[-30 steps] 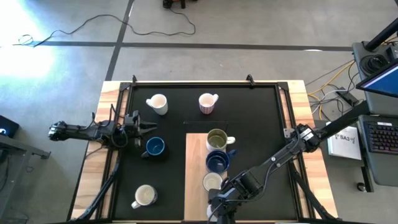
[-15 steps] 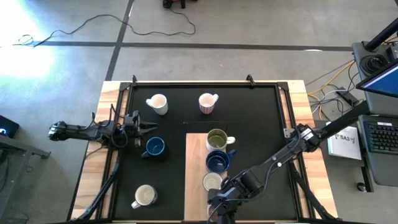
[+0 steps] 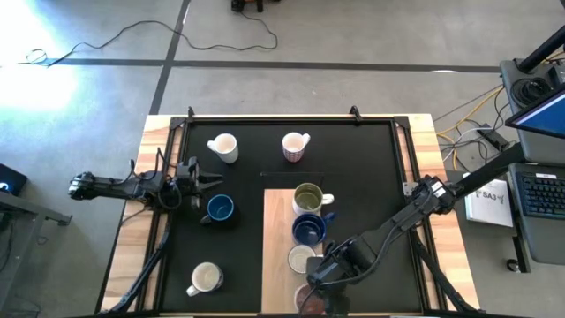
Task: Place coffee mugs
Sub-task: Adjust the blue patterned mug on the shelf
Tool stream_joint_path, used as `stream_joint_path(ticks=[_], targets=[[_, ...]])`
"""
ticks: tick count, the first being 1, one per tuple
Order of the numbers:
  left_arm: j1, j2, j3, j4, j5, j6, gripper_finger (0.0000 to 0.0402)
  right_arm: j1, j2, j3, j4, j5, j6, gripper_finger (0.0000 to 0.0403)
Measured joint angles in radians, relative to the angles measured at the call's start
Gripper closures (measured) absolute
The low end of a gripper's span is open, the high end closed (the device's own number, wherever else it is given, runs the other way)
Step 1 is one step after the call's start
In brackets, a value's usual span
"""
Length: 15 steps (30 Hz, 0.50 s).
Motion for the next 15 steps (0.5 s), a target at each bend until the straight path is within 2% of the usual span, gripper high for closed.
stream_joint_path(ticks=[9,15], targets=[[0.000,0.000,0.000,0.000,0.000,0.000,0.0319,-0.014,-0.028,-0.017,-0.205,0.068,-0.222,0.0325],[0.000,0.000,0.000,0.000,0.000,0.000,0.0319,-0.041,-0.118,-0.062,-0.166,0.138,-0.311,0.0325]])
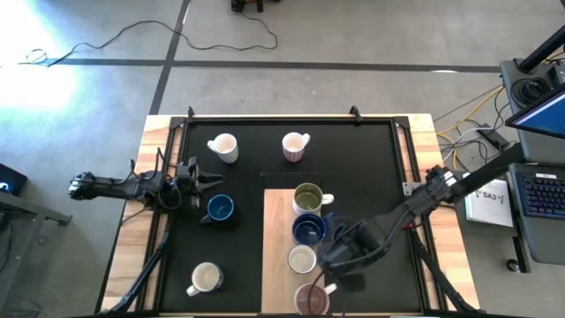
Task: Place coffee mugs
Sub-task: Adjust the blue patterned mug on the shelf
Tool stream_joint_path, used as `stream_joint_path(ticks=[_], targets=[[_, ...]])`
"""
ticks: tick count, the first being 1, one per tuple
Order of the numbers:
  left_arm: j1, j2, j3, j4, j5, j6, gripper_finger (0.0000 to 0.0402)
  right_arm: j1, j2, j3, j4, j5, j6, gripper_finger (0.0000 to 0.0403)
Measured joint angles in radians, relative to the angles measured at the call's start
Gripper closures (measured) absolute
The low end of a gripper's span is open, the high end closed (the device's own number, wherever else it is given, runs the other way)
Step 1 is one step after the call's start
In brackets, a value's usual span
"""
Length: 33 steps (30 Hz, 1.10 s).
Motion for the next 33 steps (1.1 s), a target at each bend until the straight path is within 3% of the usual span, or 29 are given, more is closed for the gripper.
stream_joint_path(ticks=[11,17,33], targets=[[0.000,0.000,0.000,0.000,0.000,0.000,0.0319,-0.064,-0.150,-0.222,0.358,0.002,-0.114,0.0326],[0.000,0.000,0.000,0.000,0.000,0.000,0.0319,-0.091,-0.165,-0.305,0.538,0.016,-0.127,0.0326],[0.000,0.000,0.000,-0.001,0.000,0.000,0.0319,-0.135,-0.102,-0.310,0.594,0.050,-0.081,0.0326]])
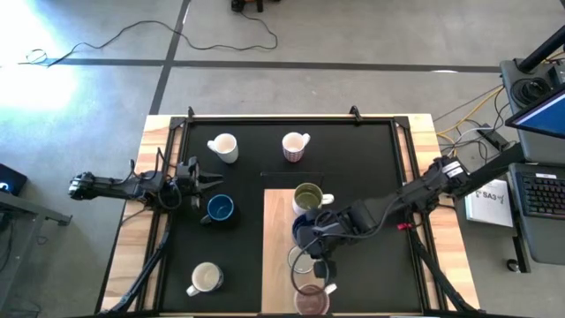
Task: Place coffee mugs
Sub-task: Adjust the blue patterned mug on the shelf
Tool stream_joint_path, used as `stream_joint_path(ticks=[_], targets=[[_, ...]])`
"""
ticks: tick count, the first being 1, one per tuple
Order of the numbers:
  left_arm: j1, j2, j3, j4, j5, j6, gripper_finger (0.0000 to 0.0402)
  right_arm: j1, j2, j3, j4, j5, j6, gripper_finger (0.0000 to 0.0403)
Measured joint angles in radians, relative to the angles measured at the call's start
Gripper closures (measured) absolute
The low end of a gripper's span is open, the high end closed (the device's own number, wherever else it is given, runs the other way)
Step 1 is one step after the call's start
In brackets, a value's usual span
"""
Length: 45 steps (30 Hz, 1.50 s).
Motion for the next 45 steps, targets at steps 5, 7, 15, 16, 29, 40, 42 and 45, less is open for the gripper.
stream_joint_path(ticks=[5,7,15,16,29,40,42,45], targets=[[0.000,0.000,0.000,0.000,0.000,0.000,0.0319,-0.020,0.005,0.000,-0.011,0.004,0.042,0.0326],[0.000,0.000,0.000,0.000,0.000,0.000,0.0319,-0.021,0.006,-0.001,-0.011,0.005,0.042,0.0326],[0.000,0.000,0.000,0.000,0.000,0.000,0.0319,-0.022,0.006,-0.001,-0.012,0.002,0.058,0.0325],[0.000,0.000,0.000,0.000,0.000,0.000,0.0319,-0.022,0.006,-0.001,-0.013,0.002,0.058,0.0324],[0.000,0.000,0.000,0.001,0.000,0.000,0.0319,-0.022,0.006,-0.007,-0.048,0.002,0.060,0.0276],[0.000,0.000,0.000,0.001,0.000,0.000,0.0319,-0.022,0.006,-0.013,-0.053,0.001,0.061,0.0304],[0.000,0.000,0.000,0.001,0.000,0.000,0.0319,-0.022,0.006,-0.013,-0.053,0.000,0.072,0.0310],[0.000,0.000,0.000,0.001,0.000,0.000,0.0319,-0.021,0.006,-0.020,-0.053,-0.001,0.092,0.0315]])
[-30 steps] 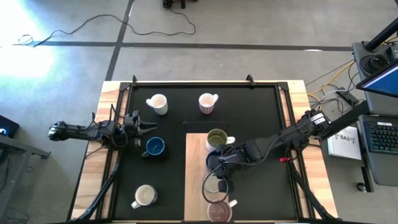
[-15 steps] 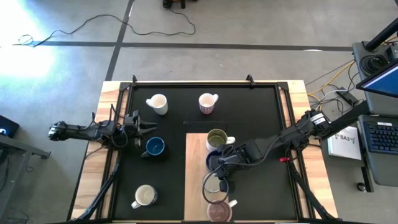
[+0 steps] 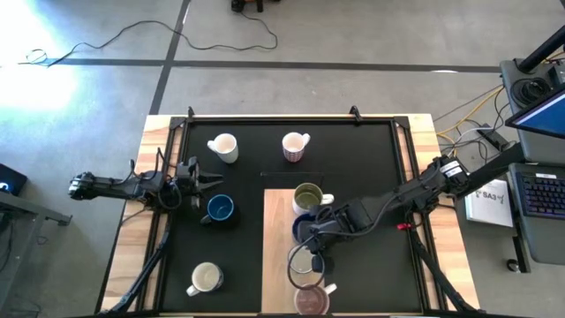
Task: Place coffee mugs
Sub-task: Adjust the blue patterned mug on the shelf
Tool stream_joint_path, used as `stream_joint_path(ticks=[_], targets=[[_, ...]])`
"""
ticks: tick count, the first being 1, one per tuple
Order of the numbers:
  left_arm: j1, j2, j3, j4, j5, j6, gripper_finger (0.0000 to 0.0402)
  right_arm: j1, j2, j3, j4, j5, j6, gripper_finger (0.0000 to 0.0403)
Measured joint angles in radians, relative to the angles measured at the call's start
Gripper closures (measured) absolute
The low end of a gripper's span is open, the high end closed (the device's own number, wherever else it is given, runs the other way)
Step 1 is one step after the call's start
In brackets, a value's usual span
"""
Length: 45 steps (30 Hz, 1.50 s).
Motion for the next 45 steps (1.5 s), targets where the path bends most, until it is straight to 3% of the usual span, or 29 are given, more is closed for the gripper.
stream_joint_path(ticks=[11,26,45], targets=[[0.000,0.000,0.000,0.000,0.000,0.000,0.0319,0.004,0.000,-0.016,0.005,-0.006,0.010,0.0317],[0.000,0.000,0.000,0.000,0.000,0.000,0.0319,0.006,0.000,-0.016,0.009,-0.050,0.031,0.0364],[0.000,0.000,0.000,0.000,0.000,0.000,0.0319,0.011,-0.001,-0.015,-0.019,-0.087,0.083,0.0365]])
